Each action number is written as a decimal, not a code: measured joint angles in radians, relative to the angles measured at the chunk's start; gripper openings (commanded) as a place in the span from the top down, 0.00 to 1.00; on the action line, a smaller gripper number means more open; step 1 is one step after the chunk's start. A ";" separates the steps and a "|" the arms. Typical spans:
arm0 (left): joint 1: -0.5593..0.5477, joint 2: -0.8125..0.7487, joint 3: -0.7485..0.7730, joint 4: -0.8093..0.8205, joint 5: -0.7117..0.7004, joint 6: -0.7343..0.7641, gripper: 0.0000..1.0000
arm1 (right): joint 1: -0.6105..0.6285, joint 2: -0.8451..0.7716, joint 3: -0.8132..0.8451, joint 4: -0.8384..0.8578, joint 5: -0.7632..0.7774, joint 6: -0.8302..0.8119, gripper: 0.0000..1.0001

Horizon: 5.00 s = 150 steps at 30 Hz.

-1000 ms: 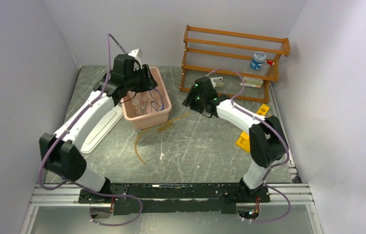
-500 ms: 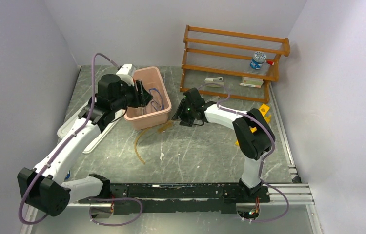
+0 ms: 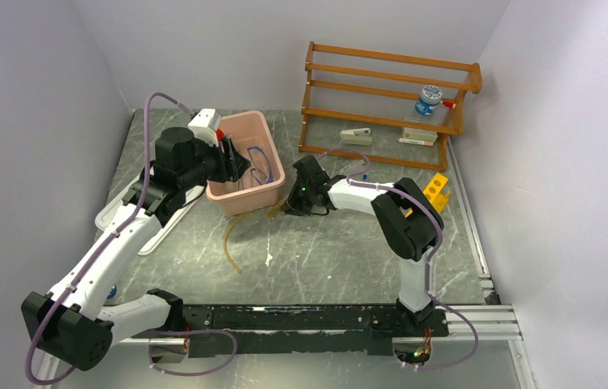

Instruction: Organize the chemistry lab equipment

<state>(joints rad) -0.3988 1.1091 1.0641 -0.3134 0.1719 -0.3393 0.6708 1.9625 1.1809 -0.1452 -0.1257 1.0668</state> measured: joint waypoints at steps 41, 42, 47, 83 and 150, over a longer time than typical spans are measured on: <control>-0.099 -0.091 0.054 -0.247 -0.571 -0.132 0.47 | 0.279 -0.043 0.085 -0.184 0.465 0.188 0.60; -0.101 -0.092 0.054 -0.252 -0.580 -0.134 0.47 | 0.280 -0.037 0.088 -0.190 0.483 0.195 0.62; -0.118 -0.093 0.055 -0.261 -0.612 -0.141 0.47 | 0.280 0.002 0.090 -0.218 0.536 0.219 0.66; -0.129 -0.093 0.055 -0.261 -0.624 -0.140 0.47 | 0.314 0.027 0.117 -0.210 0.652 0.103 0.37; -0.130 0.180 -0.064 0.486 0.389 -0.357 0.48 | -0.076 -0.661 -0.100 0.325 -0.003 -0.372 1.00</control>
<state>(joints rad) -0.5293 1.2896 1.0000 0.1730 0.5613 -0.6964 0.5949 1.3018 1.0813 0.1799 -0.1287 0.6952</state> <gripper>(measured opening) 0.570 0.010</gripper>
